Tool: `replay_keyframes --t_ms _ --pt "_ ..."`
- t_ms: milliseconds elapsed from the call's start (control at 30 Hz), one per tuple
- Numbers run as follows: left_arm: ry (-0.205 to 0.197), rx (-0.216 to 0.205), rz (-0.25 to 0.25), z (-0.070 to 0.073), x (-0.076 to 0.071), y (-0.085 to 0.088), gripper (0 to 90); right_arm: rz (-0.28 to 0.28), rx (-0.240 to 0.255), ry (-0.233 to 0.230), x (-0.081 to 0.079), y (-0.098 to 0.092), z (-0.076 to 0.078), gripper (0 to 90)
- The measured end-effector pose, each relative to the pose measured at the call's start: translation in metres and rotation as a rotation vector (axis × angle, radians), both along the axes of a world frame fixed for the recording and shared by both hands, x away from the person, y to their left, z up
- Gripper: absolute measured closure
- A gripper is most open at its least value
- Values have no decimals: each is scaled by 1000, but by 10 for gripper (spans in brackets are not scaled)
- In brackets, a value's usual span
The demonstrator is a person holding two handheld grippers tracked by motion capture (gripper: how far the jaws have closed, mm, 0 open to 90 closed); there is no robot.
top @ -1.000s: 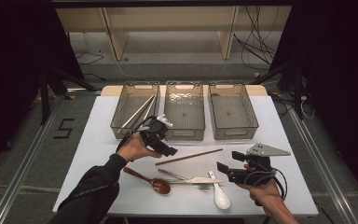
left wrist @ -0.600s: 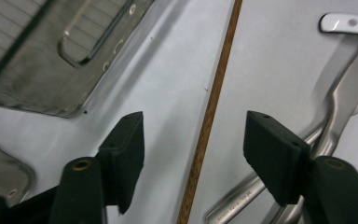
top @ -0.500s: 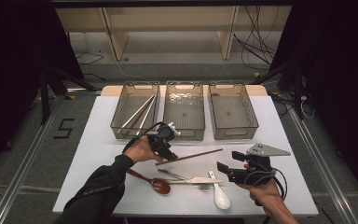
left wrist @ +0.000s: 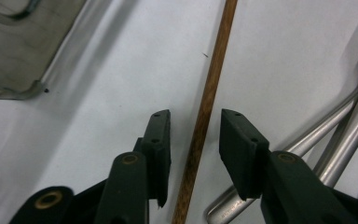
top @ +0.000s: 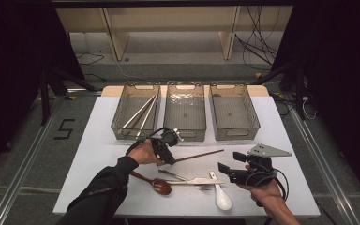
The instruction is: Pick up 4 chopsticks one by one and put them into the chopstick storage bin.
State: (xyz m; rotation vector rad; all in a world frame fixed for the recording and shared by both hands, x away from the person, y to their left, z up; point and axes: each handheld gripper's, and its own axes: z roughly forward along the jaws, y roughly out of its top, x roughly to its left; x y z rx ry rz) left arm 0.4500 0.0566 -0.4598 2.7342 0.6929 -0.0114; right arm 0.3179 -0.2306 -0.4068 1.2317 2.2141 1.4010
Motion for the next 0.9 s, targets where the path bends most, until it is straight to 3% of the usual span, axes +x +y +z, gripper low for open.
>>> replay_keyframes --t_ms 433,600,900 --pt "-34 53 -70 -1 -1 -7 768 0 1 -1 0 0 0 254" --pt "-40 61 -98 -1 -3 -8 822 0 1 -3 0 -1 0 254" --pt "-61 60 -141 0 -6 -8 839 1 2 -2 0 0 0 254"
